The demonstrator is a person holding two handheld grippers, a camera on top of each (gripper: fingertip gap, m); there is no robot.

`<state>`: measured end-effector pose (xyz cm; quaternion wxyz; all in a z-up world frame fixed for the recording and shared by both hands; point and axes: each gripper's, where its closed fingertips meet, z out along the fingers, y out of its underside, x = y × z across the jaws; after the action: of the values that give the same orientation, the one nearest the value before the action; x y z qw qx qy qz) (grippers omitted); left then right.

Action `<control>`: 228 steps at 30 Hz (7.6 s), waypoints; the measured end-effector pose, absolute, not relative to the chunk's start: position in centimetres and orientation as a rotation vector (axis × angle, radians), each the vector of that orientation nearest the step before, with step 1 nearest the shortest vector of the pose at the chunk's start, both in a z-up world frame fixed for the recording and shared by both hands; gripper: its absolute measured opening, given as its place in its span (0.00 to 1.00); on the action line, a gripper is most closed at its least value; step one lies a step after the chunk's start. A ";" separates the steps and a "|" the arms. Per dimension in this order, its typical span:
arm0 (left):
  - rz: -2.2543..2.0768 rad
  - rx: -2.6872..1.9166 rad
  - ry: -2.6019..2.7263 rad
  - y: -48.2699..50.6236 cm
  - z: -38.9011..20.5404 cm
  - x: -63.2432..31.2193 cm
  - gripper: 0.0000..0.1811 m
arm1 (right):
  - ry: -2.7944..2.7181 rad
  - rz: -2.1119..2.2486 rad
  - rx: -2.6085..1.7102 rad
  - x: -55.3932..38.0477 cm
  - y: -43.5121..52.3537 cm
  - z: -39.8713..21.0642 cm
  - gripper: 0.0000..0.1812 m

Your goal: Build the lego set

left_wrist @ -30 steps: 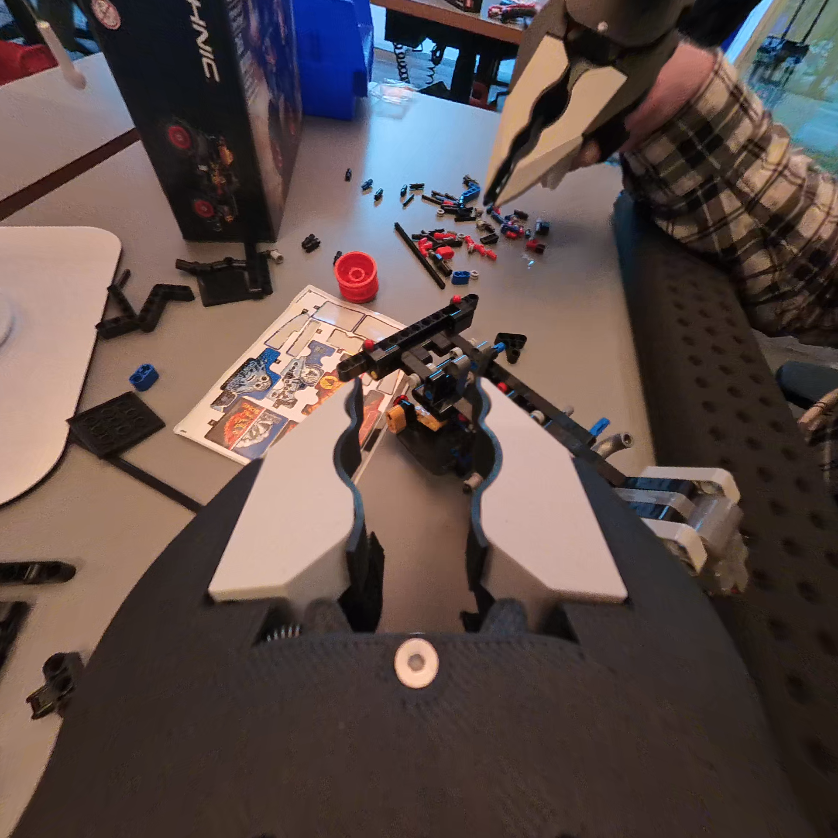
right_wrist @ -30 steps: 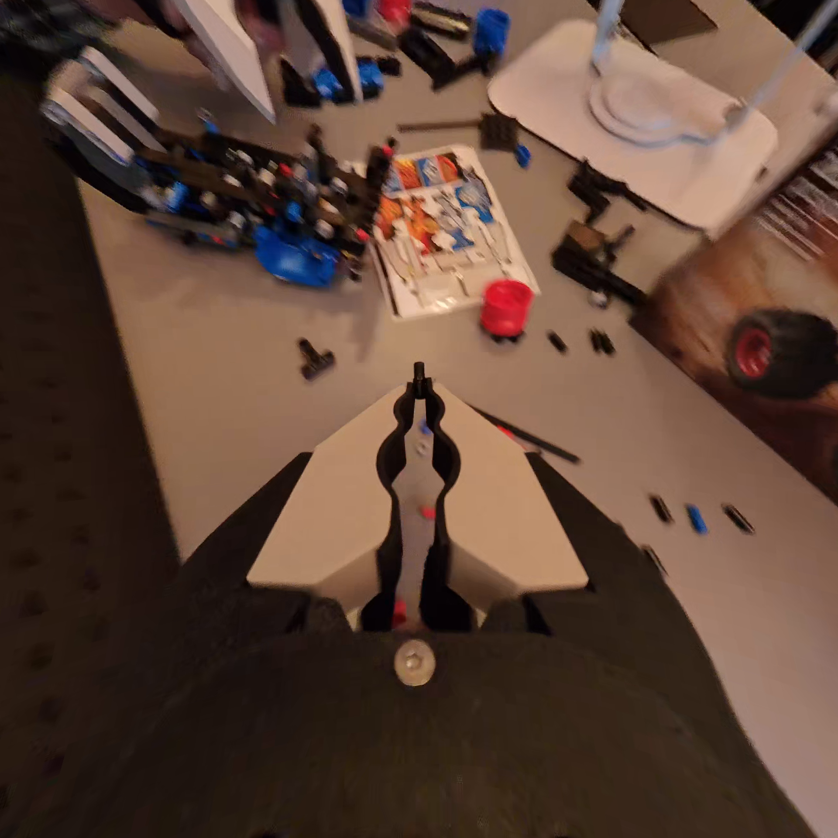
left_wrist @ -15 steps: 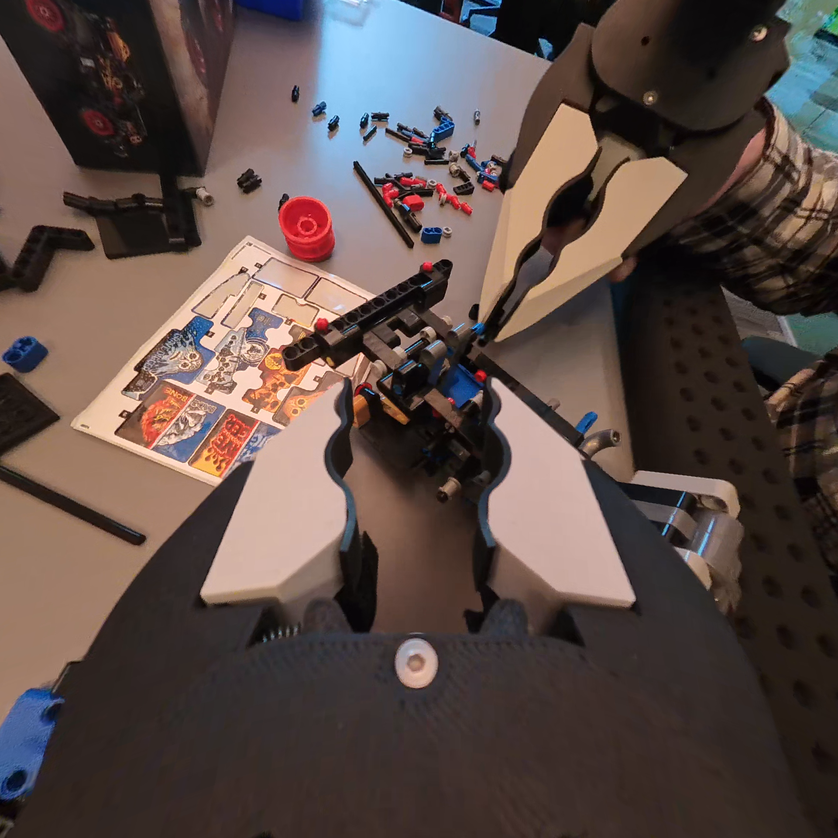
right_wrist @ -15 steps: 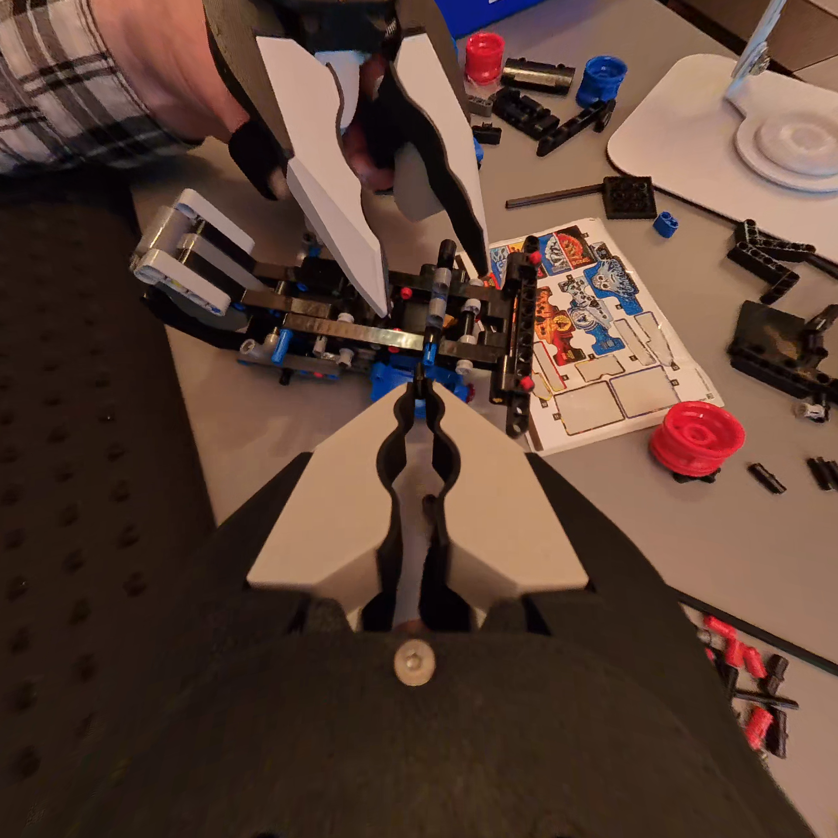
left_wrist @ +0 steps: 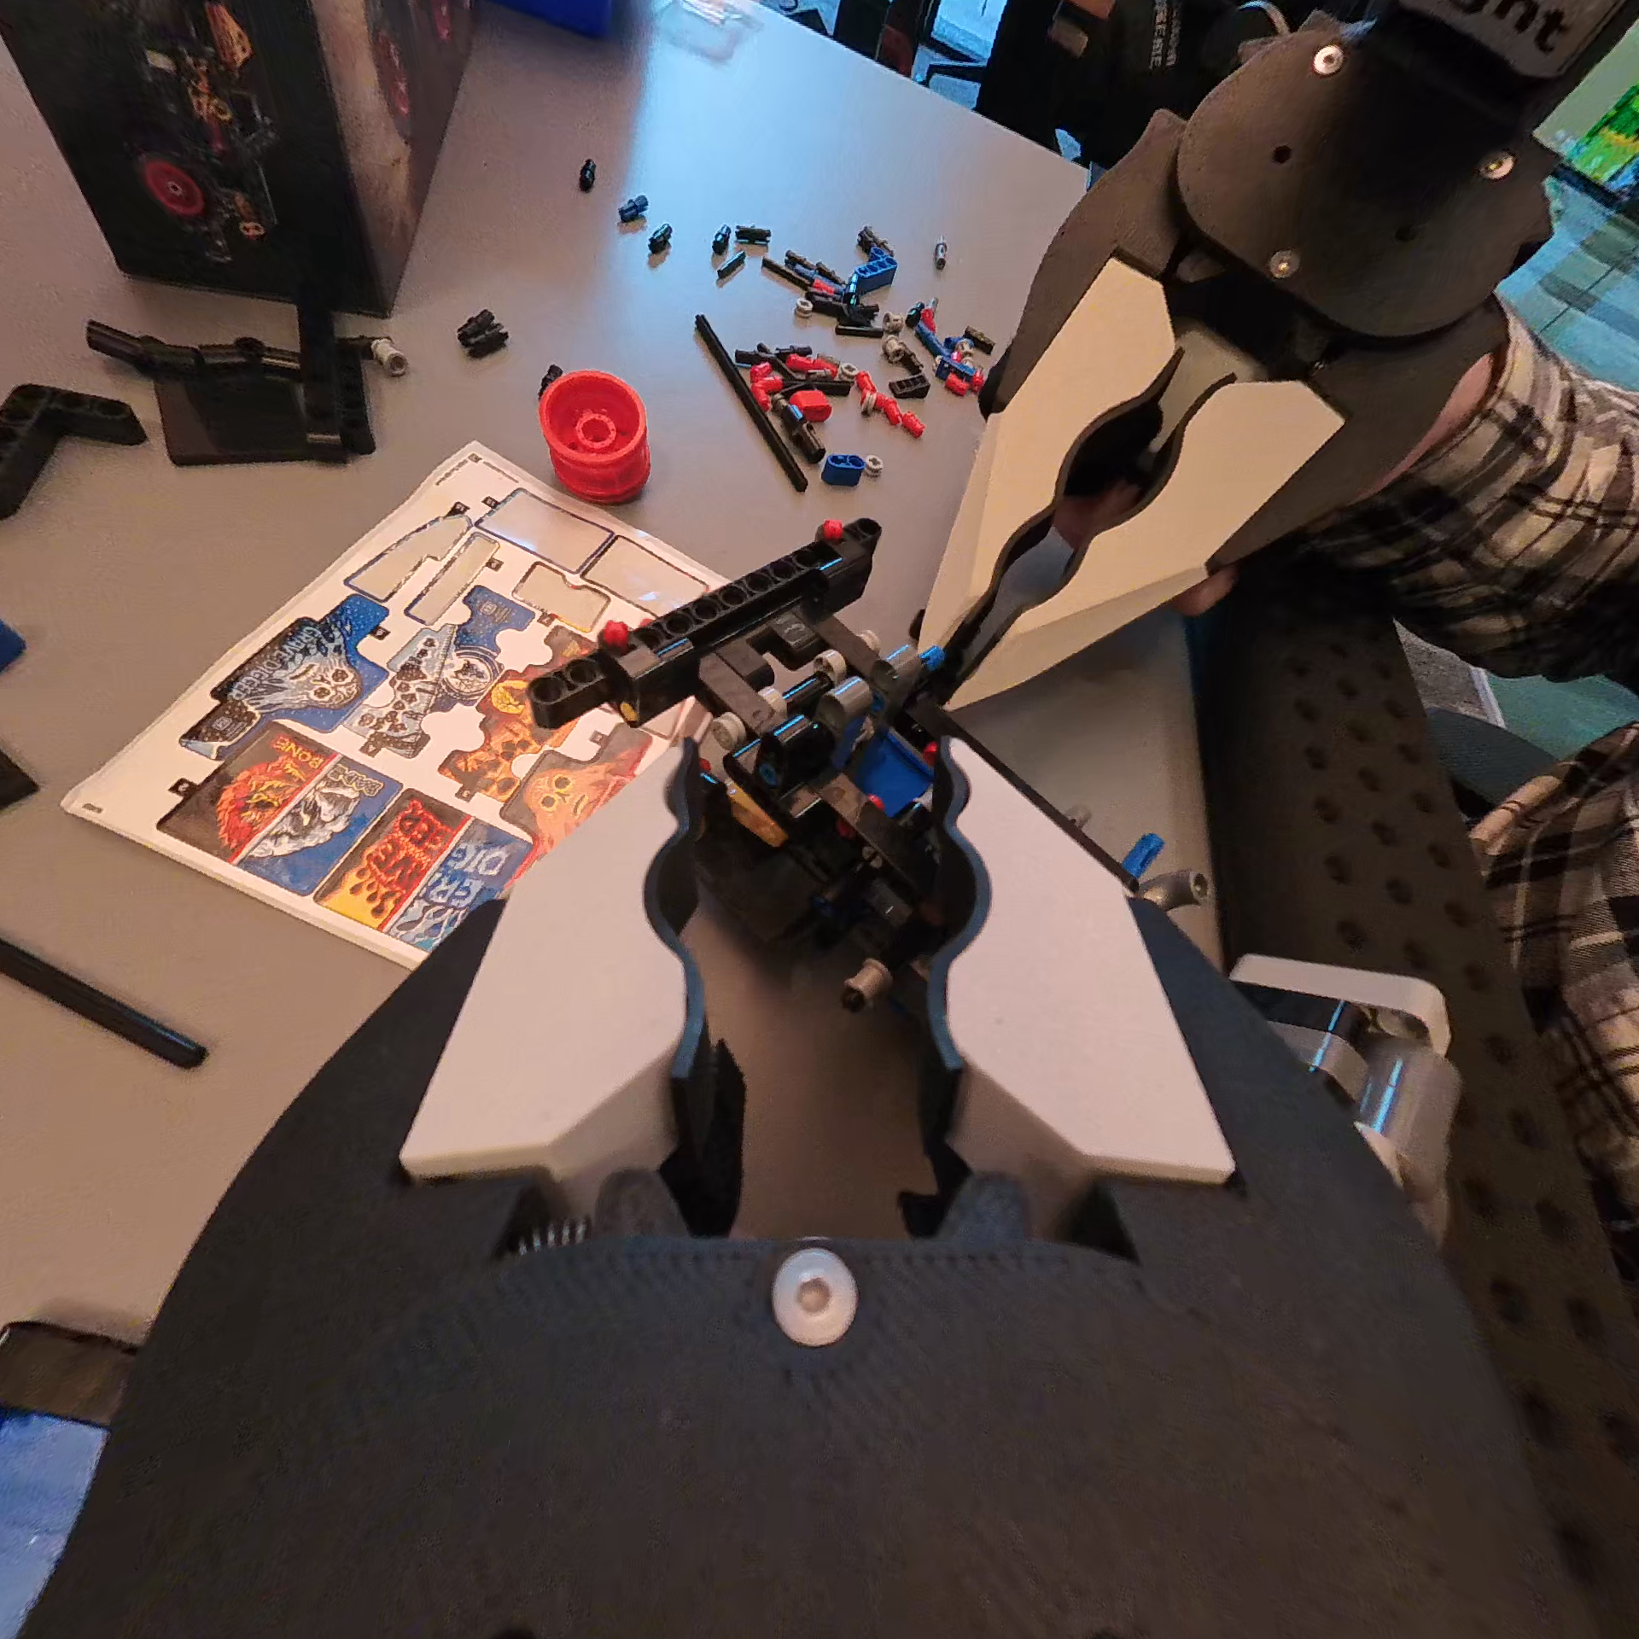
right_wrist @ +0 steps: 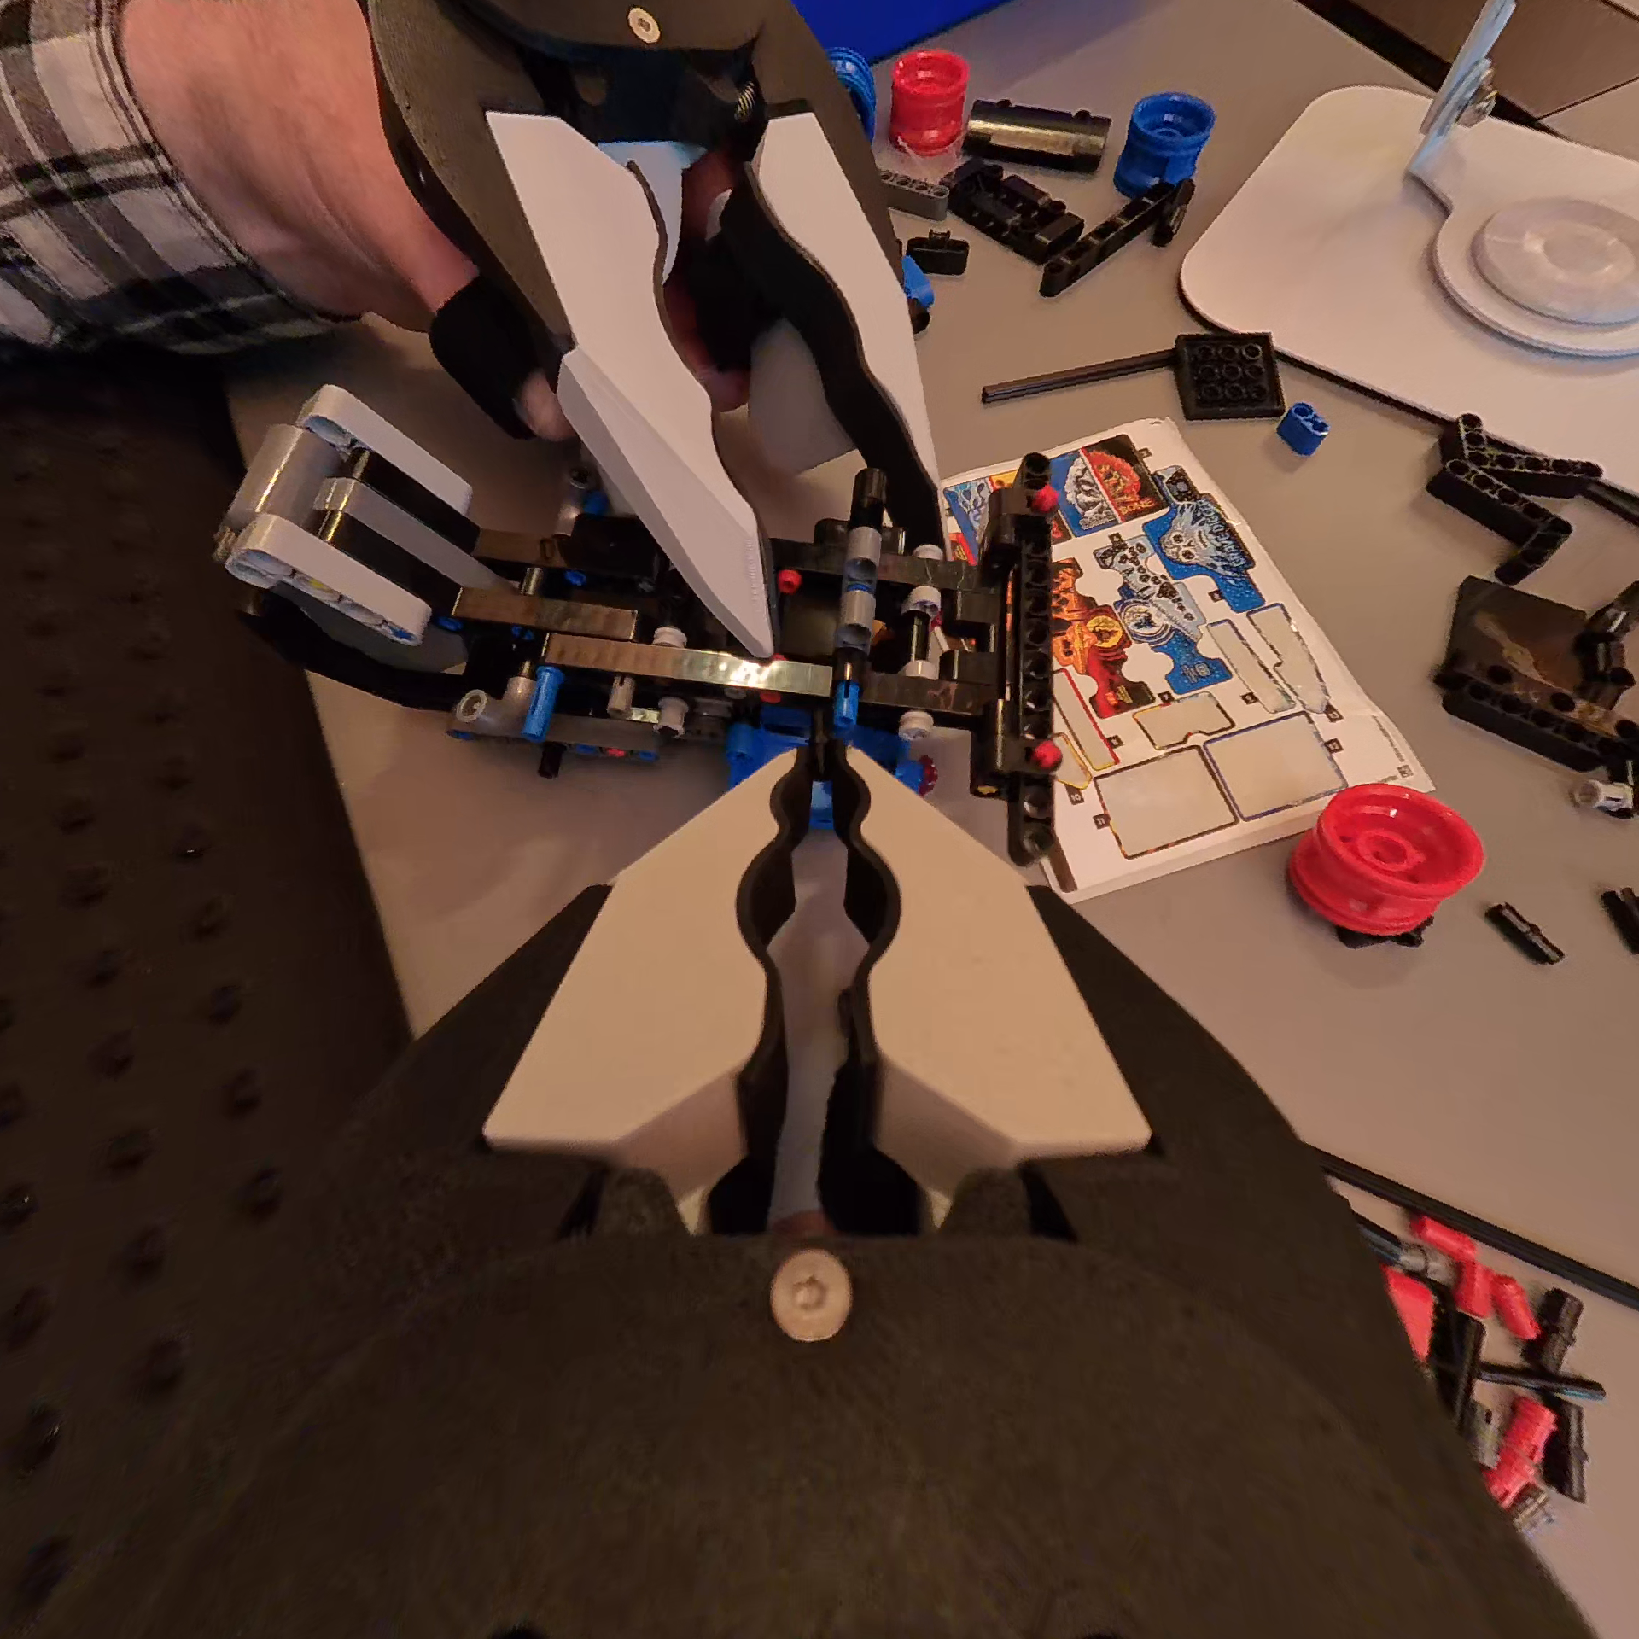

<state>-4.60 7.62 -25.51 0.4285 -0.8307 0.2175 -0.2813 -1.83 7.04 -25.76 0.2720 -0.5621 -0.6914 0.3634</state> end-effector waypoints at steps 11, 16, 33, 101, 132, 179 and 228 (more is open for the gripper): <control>-0.710 -2.063 0.510 7.8 -25.5 -4.6 0.25 | -1.827 0.940 -1.531 -2.1 7.1 -25.6 0.01; -0.711 -2.057 0.495 7.8 -25.5 -4.6 0.25 | -1.816 0.875 -1.527 -2.2 7.2 -25.7 0.01; -0.684 -2.055 0.473 8.0 -25.5 -4.8 0.25 | -1.897 0.608 -1.424 -2.4 7.5 -25.7 0.00; -0.667 -2.066 0.501 8.2 -25.5 -4.3 0.23 | -1.759 0.417 -1.802 12.2 27.4 -28.0 0.04; -0.720 -2.055 0.511 8.0 -25.5 -4.1 0.24 | -1.877 0.769 -1.632 7.6 26.0 -24.1 0.01; -0.672 -2.045 0.513 8.2 -25.4 -3.9 0.23 | -1.729 0.972 -1.640 -1.4 9.0 -25.2 0.01; -0.649 -2.043 0.493 8.5 -25.4 -4.0 0.22 | -1.540 0.731 -1.654 7.2 18.4 -23.4 0.02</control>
<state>-4.04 8.53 -25.39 0.4536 -0.8278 0.1998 -0.2628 7.16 18.40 -23.39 0.3739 -0.6458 -0.6015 0.2853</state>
